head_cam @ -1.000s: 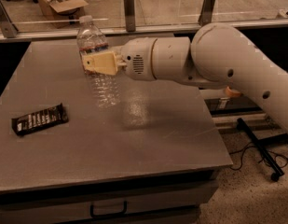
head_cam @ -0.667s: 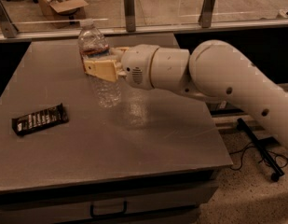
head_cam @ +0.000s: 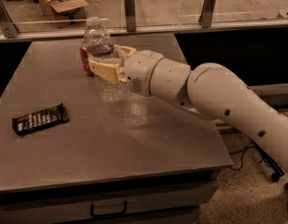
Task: Place water bottle upright
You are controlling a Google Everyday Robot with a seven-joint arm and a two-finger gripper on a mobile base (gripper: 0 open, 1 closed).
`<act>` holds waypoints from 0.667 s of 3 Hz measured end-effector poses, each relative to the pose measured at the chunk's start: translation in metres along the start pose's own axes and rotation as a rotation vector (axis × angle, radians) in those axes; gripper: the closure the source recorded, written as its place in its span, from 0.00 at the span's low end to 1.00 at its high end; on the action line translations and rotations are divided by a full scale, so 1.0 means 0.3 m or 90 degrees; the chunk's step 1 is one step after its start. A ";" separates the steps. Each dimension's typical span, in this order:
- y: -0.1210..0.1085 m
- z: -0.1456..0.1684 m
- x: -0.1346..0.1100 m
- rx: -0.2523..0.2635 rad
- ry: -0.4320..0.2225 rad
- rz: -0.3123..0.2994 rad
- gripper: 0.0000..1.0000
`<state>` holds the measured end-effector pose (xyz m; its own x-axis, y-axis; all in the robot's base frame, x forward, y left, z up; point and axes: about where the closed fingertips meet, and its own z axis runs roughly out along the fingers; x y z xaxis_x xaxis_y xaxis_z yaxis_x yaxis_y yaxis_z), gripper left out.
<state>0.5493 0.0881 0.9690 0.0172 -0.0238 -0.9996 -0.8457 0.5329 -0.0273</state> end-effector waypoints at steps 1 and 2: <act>-0.014 -0.014 0.034 0.019 0.000 -0.005 1.00; -0.021 -0.032 0.048 0.027 -0.014 -0.017 1.00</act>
Offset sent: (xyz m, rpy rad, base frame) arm -0.0003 -0.0222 -0.0194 0.0222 -0.0703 -0.0600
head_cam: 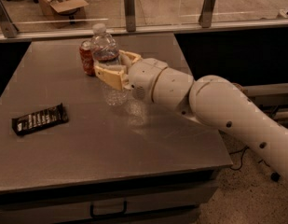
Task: Place water bottle upright
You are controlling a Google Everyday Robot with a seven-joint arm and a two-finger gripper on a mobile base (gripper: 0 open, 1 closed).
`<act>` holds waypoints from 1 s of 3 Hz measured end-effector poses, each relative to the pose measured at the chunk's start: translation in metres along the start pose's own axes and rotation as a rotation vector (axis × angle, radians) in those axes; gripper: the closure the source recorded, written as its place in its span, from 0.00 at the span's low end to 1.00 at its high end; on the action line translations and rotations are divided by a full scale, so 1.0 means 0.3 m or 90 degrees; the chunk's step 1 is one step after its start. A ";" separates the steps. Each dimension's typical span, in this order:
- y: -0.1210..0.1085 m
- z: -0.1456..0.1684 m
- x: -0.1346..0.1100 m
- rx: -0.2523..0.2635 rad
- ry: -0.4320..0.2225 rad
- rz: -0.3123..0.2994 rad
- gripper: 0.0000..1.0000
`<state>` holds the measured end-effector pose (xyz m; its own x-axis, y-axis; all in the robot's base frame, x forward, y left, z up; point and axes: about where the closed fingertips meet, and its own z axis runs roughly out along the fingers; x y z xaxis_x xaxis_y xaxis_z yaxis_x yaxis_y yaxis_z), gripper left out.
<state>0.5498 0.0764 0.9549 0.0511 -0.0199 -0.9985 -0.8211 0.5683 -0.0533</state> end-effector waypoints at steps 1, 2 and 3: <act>-0.001 -0.024 0.014 0.004 -0.015 -0.011 1.00; -0.008 -0.047 0.034 0.010 -0.027 -0.014 1.00; -0.018 -0.065 0.045 0.016 -0.041 -0.020 1.00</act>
Offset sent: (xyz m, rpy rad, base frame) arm -0.0067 -0.0259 -0.0185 0.0409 -0.0597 -0.0309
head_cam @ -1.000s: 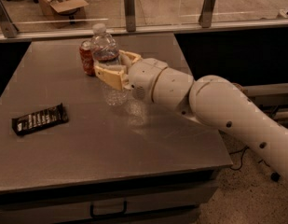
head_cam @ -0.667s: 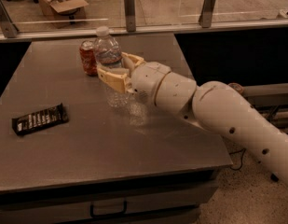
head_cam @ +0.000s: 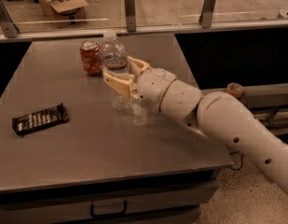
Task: Place water bottle upright
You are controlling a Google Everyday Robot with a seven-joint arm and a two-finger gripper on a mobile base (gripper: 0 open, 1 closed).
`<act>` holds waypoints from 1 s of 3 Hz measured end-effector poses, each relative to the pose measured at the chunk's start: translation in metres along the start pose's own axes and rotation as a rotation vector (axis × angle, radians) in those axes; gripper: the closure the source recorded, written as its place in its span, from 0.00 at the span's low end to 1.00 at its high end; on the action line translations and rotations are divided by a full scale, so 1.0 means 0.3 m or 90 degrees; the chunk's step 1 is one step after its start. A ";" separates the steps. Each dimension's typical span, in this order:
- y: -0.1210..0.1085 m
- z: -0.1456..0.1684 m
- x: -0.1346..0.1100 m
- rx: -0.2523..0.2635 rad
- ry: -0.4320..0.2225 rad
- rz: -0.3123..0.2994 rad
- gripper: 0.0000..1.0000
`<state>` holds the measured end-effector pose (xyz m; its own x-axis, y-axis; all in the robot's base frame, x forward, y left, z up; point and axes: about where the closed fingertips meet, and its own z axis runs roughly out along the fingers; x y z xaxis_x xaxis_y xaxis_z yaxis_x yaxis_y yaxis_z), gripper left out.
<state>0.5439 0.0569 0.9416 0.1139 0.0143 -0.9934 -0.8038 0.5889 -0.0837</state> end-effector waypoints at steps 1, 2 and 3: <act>-0.008 -0.007 0.009 0.000 -0.016 -0.003 0.82; -0.012 -0.012 0.017 0.000 -0.027 -0.009 0.59; -0.010 -0.020 0.021 -0.001 -0.028 -0.014 0.35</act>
Offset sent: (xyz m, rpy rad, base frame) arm 0.0031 -0.0112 -0.0093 0.0381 -0.0558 -0.0017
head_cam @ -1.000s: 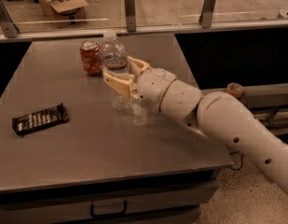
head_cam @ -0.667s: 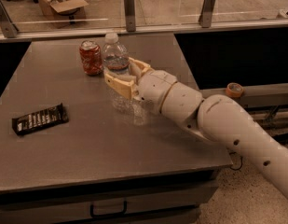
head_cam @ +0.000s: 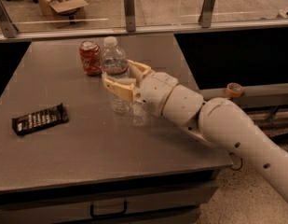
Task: Place water bottle upright
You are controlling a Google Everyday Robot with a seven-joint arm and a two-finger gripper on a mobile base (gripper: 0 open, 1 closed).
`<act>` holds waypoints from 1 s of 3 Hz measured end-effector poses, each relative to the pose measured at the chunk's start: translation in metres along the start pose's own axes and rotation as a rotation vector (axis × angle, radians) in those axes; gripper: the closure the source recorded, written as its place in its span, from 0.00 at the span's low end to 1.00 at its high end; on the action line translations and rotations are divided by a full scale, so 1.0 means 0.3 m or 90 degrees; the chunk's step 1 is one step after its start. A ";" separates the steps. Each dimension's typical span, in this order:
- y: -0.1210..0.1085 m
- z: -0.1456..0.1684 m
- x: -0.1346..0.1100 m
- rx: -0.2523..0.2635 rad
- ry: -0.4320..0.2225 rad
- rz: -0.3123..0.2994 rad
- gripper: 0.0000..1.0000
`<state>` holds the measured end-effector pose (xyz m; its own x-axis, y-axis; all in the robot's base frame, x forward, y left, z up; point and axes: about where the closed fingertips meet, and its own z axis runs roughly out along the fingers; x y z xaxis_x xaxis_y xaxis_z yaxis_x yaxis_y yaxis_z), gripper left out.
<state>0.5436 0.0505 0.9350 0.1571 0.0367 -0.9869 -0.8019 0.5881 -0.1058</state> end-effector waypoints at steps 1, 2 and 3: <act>0.001 -0.010 -0.001 0.003 0.004 -0.001 0.12; -0.001 -0.019 -0.007 0.004 0.012 -0.002 0.00; -0.009 -0.034 -0.018 0.005 0.026 -0.003 0.00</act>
Offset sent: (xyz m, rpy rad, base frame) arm -0.0037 -0.0126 0.0030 -0.0286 0.0210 -0.0186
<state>0.5390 0.0404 0.9393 0.1372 0.0010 -0.9905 -0.7962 0.5950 -0.1097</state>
